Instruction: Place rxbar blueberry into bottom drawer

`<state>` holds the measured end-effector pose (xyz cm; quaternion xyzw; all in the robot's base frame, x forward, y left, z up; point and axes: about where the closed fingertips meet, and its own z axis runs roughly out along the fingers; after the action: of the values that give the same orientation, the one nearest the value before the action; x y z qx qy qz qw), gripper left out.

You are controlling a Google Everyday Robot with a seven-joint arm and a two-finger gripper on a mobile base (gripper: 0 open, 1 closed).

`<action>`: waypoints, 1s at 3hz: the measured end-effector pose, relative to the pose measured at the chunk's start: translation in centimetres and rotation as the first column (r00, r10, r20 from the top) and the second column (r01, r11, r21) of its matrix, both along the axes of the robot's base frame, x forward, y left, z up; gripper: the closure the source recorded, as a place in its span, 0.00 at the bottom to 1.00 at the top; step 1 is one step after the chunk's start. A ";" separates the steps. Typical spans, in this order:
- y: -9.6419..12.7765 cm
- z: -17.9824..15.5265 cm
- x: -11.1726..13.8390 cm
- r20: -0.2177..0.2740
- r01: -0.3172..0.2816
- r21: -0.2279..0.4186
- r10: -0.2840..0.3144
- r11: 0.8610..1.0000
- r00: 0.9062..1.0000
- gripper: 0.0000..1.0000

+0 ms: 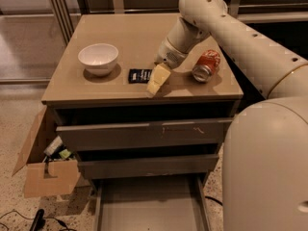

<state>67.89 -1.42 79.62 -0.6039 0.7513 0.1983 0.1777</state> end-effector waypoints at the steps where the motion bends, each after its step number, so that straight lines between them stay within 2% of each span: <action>1: 0.0 0.2 0.0 0.000 0.000 0.000 0.000 1.000 1.000 0.27; 3: 0.0 0.2 0.0 0.000 0.000 0.000 0.000 1.000 1.000 0.72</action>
Offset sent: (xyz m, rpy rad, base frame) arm 0.0003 0.0004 0.0020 0.0000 0.0000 0.0000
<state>67.92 -1.37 79.86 -0.6039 0.7513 0.1983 0.1777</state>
